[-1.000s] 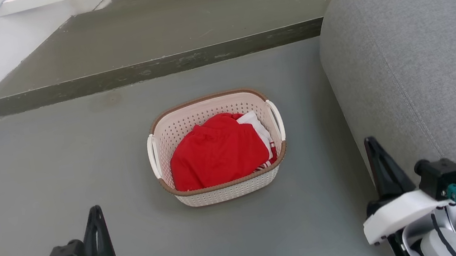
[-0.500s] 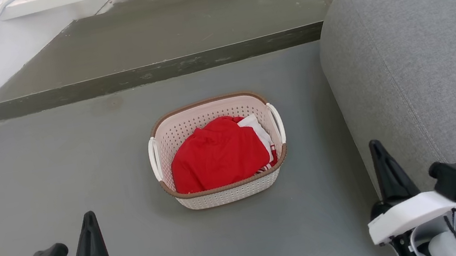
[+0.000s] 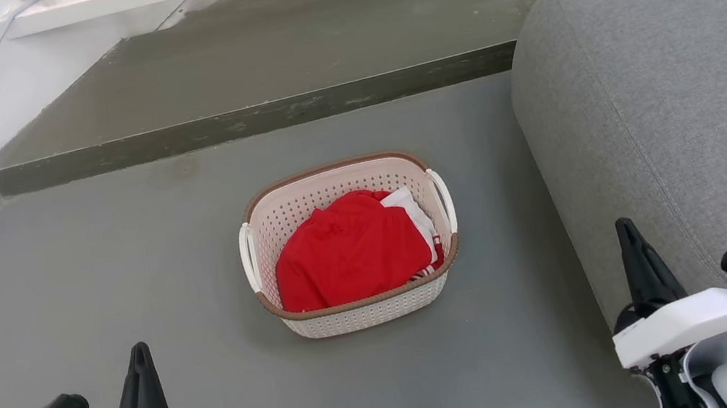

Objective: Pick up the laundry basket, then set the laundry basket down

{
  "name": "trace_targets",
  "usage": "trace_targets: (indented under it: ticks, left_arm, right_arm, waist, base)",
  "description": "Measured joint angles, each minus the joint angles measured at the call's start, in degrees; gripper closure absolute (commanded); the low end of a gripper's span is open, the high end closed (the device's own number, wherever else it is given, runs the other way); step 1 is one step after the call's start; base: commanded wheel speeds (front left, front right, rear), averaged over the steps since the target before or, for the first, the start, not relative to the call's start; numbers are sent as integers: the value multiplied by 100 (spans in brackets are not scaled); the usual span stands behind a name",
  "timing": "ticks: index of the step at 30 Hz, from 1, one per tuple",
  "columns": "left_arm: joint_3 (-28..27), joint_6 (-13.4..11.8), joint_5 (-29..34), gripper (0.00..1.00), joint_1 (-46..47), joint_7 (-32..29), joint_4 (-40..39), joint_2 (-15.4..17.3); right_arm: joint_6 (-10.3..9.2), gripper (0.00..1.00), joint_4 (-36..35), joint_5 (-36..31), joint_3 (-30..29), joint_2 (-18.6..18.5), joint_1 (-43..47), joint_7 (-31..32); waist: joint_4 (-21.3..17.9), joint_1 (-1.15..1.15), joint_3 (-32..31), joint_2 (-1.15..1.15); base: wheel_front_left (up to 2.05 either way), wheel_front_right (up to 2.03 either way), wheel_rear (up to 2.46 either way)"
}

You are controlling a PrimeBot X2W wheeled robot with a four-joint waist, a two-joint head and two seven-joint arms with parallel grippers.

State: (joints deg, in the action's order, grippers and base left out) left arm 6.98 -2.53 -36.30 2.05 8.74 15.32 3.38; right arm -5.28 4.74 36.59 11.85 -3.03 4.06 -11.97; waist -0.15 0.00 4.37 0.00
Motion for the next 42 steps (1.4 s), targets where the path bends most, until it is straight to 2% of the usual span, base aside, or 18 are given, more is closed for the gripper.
trace_targets:
  ticks: [14,42]
  left_arm:
    - [-192,154,-960,100,2,-263,3,-25]
    - [-558,436,-2755,100,19,-753,31,-59]
  right_arm:
    - [126,100,66,1061,-215,-86,-49,212]
    - [516,100,358,3077,-601,-233,-248,620]
  waist:
    - [6,0,-69,0]
    - [12,0,-206,0]
  base:
    - [0,0,0]
    - [0,0,0]
